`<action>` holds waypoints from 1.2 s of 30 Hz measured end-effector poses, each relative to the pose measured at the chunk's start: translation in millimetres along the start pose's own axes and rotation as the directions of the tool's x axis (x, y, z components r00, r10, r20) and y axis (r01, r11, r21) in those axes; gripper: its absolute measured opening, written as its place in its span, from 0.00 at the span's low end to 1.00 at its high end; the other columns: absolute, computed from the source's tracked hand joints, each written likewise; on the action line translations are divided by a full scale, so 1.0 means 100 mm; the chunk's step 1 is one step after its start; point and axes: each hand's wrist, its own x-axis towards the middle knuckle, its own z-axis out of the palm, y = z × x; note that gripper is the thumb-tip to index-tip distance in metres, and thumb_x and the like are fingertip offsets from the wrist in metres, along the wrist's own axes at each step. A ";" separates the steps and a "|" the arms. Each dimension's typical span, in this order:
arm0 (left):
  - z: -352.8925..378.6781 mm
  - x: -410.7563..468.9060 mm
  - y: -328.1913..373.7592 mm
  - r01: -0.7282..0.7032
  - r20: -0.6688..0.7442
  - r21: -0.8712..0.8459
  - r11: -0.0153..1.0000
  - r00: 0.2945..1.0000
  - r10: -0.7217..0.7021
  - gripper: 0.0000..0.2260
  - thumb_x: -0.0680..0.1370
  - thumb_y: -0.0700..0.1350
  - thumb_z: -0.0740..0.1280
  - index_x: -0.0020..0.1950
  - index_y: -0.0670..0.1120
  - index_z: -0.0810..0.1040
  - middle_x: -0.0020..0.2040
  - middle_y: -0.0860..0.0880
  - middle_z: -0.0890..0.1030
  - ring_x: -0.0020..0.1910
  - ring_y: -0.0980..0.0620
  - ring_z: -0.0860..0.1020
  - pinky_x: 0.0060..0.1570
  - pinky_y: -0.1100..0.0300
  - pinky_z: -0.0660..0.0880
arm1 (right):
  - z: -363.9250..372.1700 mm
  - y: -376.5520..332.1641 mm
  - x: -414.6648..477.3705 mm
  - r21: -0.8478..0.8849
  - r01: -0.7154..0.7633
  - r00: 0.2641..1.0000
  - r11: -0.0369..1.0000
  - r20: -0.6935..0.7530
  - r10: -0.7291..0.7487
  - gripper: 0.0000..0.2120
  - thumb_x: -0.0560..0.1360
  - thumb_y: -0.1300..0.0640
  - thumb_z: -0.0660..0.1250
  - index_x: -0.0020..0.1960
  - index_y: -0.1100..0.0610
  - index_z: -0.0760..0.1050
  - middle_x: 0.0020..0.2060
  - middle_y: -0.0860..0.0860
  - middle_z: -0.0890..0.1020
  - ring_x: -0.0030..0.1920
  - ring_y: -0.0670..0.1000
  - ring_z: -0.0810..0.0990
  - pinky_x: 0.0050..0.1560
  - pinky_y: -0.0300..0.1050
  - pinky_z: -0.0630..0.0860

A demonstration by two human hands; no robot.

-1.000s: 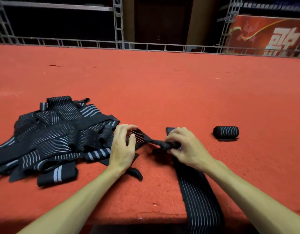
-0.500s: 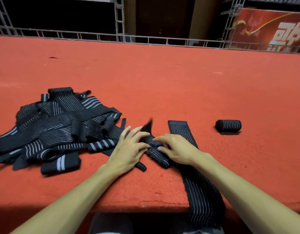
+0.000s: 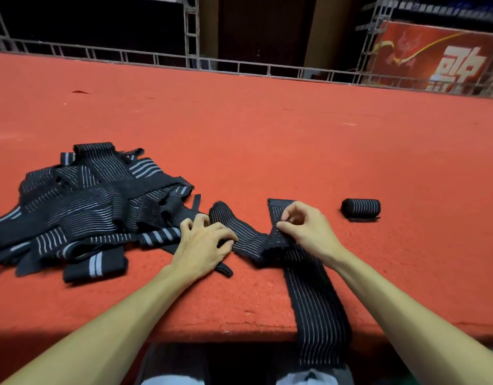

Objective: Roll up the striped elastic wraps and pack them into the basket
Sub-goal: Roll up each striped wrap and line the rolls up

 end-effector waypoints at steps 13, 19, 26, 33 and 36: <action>-1.07 0.27 0.56 0.060 0.059 -0.551 0.832 0.998 -0.033 0.22 0.82 0.43 0.54 0.76 0.52 0.58 0.74 0.47 0.65 0.74 0.51 0.61 0.71 0.55 0.57 | -0.48 -0.98 0.02 0.310 0.211 0.966 0.927 -0.209 -0.150 0.07 0.75 0.68 0.67 0.52 0.61 0.77 0.41 0.53 0.82 0.40 0.43 0.81 0.35 0.33 0.76; -1.52 0.24 0.77 -0.004 0.046 -0.895 0.445 0.994 0.100 0.22 0.72 0.24 0.61 0.60 0.45 0.73 0.52 0.50 0.79 0.53 0.56 0.77 0.47 0.72 0.72 | -0.70 -1.57 -0.06 0.396 0.385 0.919 0.833 -0.244 -0.309 0.07 0.77 0.69 0.63 0.49 0.59 0.77 0.38 0.51 0.82 0.36 0.40 0.80 0.38 0.34 0.75; -1.83 -0.04 0.81 -0.014 0.099 -0.875 0.484 0.973 0.208 0.08 0.78 0.39 0.65 0.56 0.39 0.79 0.48 0.48 0.83 0.45 0.55 0.80 0.46 0.58 0.75 | -0.86 -1.80 -0.12 0.341 0.449 0.868 0.826 -0.384 -0.314 0.06 0.77 0.67 0.66 0.49 0.59 0.79 0.41 0.49 0.82 0.42 0.43 0.81 0.48 0.37 0.78; -2.02 -0.24 0.94 0.220 0.251 -0.965 0.144 0.935 0.250 0.13 0.73 0.43 0.71 0.56 0.42 0.81 0.55 0.40 0.79 0.54 0.41 0.71 0.56 0.48 0.70 | -0.86 -1.66 -0.04 0.159 0.360 0.897 0.919 -0.329 -0.295 0.03 0.79 0.60 0.64 0.52 0.55 0.76 0.42 0.49 0.80 0.42 0.45 0.78 0.42 0.35 0.74; -1.79 -0.23 0.88 0.311 0.300 -0.950 -0.006 0.922 0.246 0.16 0.73 0.43 0.72 0.59 0.40 0.79 0.56 0.40 0.80 0.58 0.40 0.73 0.68 0.43 0.63 | -0.79 -1.52 0.02 0.033 0.334 0.914 0.942 -0.255 -0.315 0.03 0.79 0.59 0.64 0.52 0.56 0.75 0.40 0.49 0.79 0.39 0.44 0.76 0.39 0.37 0.72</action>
